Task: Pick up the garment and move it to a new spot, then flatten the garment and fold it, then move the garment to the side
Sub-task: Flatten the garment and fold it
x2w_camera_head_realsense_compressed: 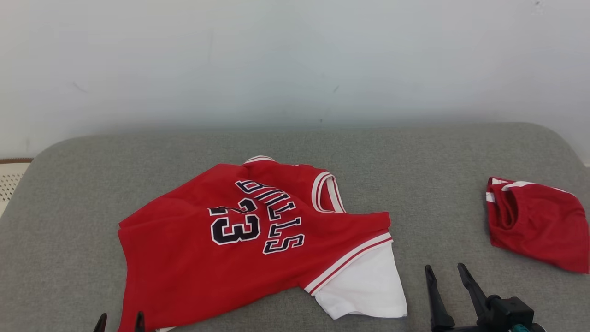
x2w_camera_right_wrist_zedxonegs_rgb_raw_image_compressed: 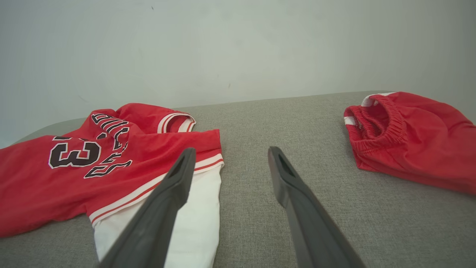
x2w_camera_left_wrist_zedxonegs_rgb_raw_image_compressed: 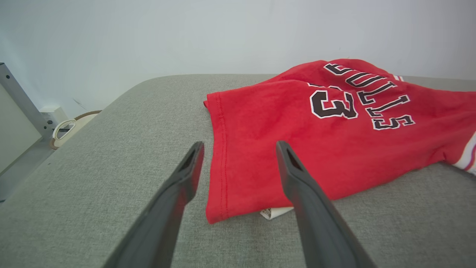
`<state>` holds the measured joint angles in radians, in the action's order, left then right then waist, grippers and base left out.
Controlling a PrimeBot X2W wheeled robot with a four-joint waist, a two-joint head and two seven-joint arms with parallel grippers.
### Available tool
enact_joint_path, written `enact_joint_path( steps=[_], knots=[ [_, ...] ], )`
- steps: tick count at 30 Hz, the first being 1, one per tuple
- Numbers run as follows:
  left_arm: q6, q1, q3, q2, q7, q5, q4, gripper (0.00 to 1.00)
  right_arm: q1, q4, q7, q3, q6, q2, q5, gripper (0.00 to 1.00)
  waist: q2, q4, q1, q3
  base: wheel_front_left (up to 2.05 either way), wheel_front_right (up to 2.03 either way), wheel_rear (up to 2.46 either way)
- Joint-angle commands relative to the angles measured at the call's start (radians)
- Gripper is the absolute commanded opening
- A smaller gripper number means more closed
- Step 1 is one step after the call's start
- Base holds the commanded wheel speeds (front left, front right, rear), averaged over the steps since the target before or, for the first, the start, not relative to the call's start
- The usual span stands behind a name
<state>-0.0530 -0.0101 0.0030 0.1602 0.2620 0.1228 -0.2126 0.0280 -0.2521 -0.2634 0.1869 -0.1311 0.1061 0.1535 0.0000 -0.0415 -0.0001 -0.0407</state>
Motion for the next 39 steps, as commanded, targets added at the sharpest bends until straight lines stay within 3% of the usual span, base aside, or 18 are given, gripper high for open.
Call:
enact_joint_path(
  steps=[1,25,30,39],
  knots=[
    [0.006,-0.025,0.014,-0.005,0.004,-0.014,0.004,1.00,-0.008,0.007,-0.001,0.005,0.001,-0.004,-0.012,1.00,0.0000,-0.005,0.0001,-0.006,0.00,0.00,0.00],
    [0.077,-0.007,0.106,-0.070,0.004,-0.068,-0.006,1.00,-0.009,0.005,-0.001,0.041,0.001,-0.011,0.004,1.00,0.0000,-0.005,0.0001,0.005,0.00,0.00,0.00],
    [0.089,0.006,0.107,-0.079,0.004,-0.073,-0.010,1.00,0.003,-0.031,-0.001,0.044,0.001,-0.018,0.014,1.00,0.0000,0.000,0.0001,0.024,0.00,0.00,0.00],
    [0.111,0.019,0.102,-0.086,0.004,-0.089,-0.012,1.00,0.058,-0.209,0.001,0.049,0.001,-0.046,0.040,1.00,0.0000,0.014,0.0001,0.062,0.00,0.00,0.00]
  ],
)
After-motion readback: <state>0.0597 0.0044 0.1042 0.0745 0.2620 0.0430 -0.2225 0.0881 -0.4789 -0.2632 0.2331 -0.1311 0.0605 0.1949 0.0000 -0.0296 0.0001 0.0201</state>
